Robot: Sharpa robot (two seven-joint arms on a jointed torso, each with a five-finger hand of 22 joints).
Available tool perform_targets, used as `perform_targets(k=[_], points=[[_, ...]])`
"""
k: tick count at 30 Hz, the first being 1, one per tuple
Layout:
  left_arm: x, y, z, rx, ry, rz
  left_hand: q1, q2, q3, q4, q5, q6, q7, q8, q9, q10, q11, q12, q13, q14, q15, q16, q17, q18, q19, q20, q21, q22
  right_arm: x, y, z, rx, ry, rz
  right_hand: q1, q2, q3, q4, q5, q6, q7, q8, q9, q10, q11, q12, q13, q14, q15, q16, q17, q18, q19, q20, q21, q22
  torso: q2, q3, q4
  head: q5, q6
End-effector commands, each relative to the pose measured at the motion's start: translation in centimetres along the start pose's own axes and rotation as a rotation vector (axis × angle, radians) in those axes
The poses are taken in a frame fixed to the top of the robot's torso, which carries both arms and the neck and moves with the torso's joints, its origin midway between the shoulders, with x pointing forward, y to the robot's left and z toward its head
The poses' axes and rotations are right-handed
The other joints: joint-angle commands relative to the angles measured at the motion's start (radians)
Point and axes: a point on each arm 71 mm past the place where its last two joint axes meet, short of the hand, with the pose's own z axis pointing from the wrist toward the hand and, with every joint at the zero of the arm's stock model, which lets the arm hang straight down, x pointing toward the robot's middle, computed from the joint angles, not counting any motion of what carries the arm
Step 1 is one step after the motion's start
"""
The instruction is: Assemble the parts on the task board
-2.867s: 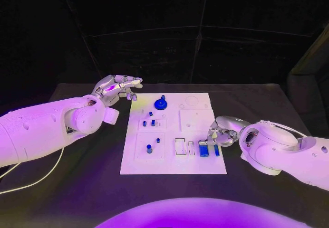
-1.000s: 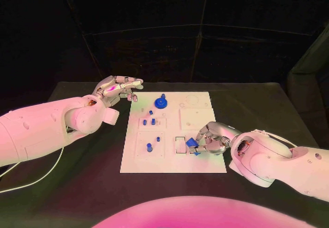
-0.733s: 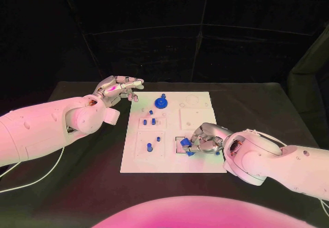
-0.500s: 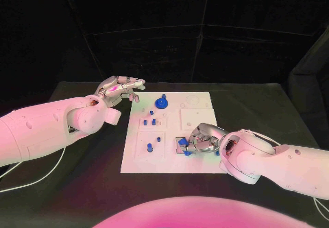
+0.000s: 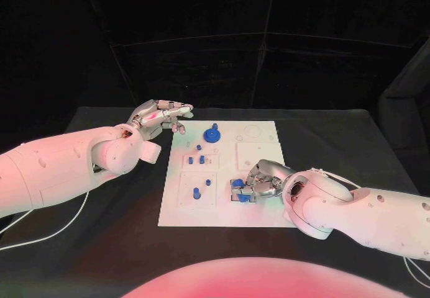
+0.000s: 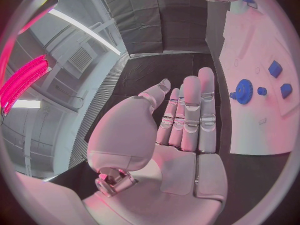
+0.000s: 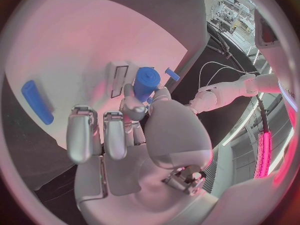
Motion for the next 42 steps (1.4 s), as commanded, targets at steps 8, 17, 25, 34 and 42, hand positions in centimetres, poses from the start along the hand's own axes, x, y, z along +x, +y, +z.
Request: perform_targets(k=[8,17,25,34,42], points=[[0.05,-0.10,0.00,-0.001,0.014,-0.003,-0.002,0.002,-0.005,-0.001,0.004,-0.004,-0.001,0.006,0.000,-0.009,0.000,0.004,0.000,-0.002,0.004,0.006,-0.001,0.013,0.007,0.001,-0.007,-0.002,-0.55,0.10,-0.01,0.003,-0.082,-0.042,-0.169,-0.104,-0.002,0.008,-0.292,0.003,-0.029,0.016,0.015,-0.013,0.007,-0.057,-0.017,0.067,-0.002,-0.017,0.050,-0.002,0.004,-0.008,-0.008,0.030,-0.001,0.0002,0.0003,-0.001,0.000],[0.01,-0.06,-0.03,-0.007,0.016,-0.004,-0.001,0.002,-0.005,-0.001,0.004,-0.005,-0.001,0.007,0.000,-0.010,0.000,0.005,0.000,-0.002,0.004,0.006,-0.001,0.013,0.007,0.001,-0.007,-0.002,-0.63,0.29,-0.23,-0.008,-0.094,-0.058,-0.186,-0.138,0.070,0.006,-0.253,-0.009,-0.026,0.021,0.020,-0.026,0.010,-0.124,-0.052,0.062,0.000,-0.033,0.031,0.001,-0.004,-0.005,-0.021,0.013,0.000,0.0011,-0.0013,-0.001,0.002],[-0.07,-0.03,-0.10,-0.011,0.018,0.003,0.000,0.002,-0.005,-0.002,0.004,-0.005,-0.001,0.007,0.000,-0.010,0.000,0.005,0.000,-0.002,0.004,0.006,-0.001,0.013,0.007,0.002,-0.007,-0.002,-0.62,0.85,-0.74,-0.061,-0.095,-0.048,0.004,-0.093,0.101,-0.046,-0.156,-0.007,-0.030,0.031,0.026,-0.010,0.005,-0.110,-0.029,0.069,-0.004,-0.022,0.057,-0.003,0.006,-0.009,-0.011,0.033,0.000,0.0011,-0.0003,0.000,0.002],[-0.06,-0.02,-0.11,-0.013,0.020,0.004,0.002,0.003,-0.005,-0.002,0.004,-0.006,-0.001,0.007,0.000,-0.011,0.000,0.005,0.000,-0.003,0.004,0.006,-0.002,0.013,0.007,0.002,-0.008,-0.002,-0.52,0.88,-0.84,-0.071,-0.078,-0.056,0.075,-0.083,0.095,-0.084,-0.165,-0.009,-0.030,0.033,0.027,-0.009,0.005,-0.115,-0.025,0.070,-0.005,-0.022,0.060,-0.003,0.007,-0.010,-0.010,0.035,-0.001,0.0003,0.0000,-0.003,-0.002],[-0.06,-0.01,-0.09,-0.014,0.021,0.004,0.002,0.003,-0.005,-0.002,0.004,-0.006,-0.001,0.007,0.000,-0.011,0.000,0.005,0.000,-0.003,0.004,0.006,-0.002,0.013,0.007,0.002,-0.008,-0.002,-0.51,0.64,-0.44,-0.052,-0.078,-0.066,0.095,-0.064,0.096,-0.092,-0.166,-0.008,-0.030,0.033,0.027,-0.007,0.004,-0.115,-0.021,0.070,-0.005,-0.020,0.063,-0.004,0.008,-0.010,-0.009,0.038,0.000,0.0002,0.0002,-0.004,-0.001]])
